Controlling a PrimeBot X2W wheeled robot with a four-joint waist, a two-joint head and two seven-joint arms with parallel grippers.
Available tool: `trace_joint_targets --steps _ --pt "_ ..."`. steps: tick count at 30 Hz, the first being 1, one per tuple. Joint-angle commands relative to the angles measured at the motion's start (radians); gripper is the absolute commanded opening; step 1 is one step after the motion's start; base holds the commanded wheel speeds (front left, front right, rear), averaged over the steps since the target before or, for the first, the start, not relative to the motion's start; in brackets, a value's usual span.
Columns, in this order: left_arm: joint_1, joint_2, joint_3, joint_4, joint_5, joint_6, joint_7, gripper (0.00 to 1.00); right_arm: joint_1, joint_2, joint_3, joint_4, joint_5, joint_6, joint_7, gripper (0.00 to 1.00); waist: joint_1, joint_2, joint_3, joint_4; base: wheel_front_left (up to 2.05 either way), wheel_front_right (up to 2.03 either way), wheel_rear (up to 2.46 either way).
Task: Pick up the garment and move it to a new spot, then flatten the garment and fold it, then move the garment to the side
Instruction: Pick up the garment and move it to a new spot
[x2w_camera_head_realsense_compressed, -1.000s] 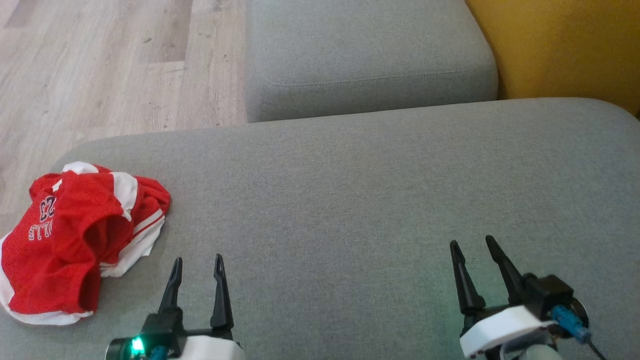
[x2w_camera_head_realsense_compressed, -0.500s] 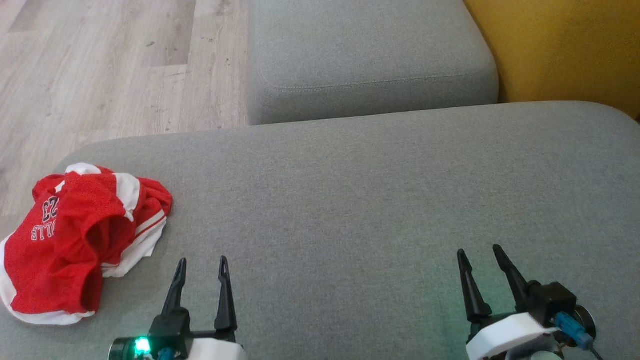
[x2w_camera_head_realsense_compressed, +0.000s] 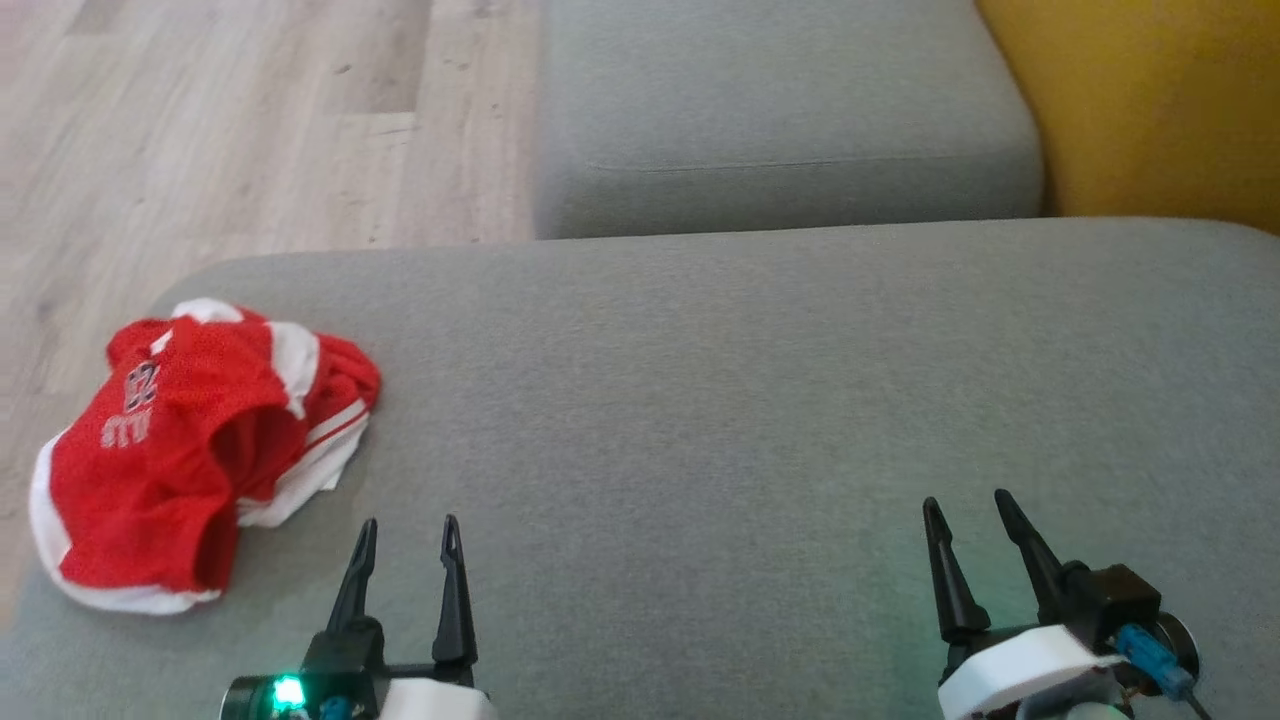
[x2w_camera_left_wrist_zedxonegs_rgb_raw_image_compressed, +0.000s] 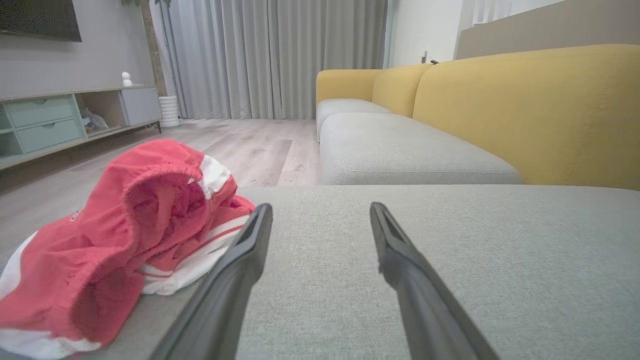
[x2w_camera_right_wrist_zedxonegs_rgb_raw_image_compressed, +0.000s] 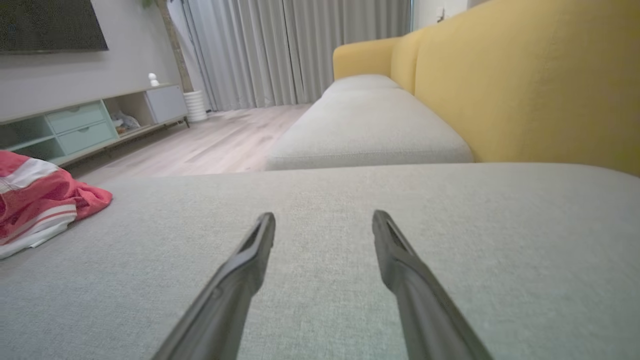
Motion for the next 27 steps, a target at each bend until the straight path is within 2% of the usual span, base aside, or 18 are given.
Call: trace_joint_targets --steps 1,15,21,27 --pt "-0.050 -0.002 0.031 -0.028 0.009 0.003 -0.012 1.00 -0.027 -0.002 0.023 -0.028 0.008 0.008 -0.011 1.00 0.0000 0.0000 0.007 0.032 0.00 0.00 0.00" --pt "-0.060 -0.002 0.060 -0.058 0.039 0.003 -0.012 1.00 -0.047 -0.002 0.037 -0.036 0.019 0.008 -0.011 1.00 0.0000 0.0000 0.030 0.288 0.00 0.00 0.00" --pt "-0.050 -0.002 0.082 -0.072 0.053 0.001 -0.012 1.00 -0.047 -0.002 0.041 -0.034 0.024 0.008 -0.011 1.00 0.0000 0.0000 0.025 0.366 0.00 0.00 0.00" --pt "-0.042 -0.002 0.106 -0.098 0.073 0.011 -0.012 1.00 -0.052 -0.002 0.044 -0.035 0.019 0.008 -0.011 1.00 0.0000 0.0000 0.033 0.400 0.00 0.00 0.00"
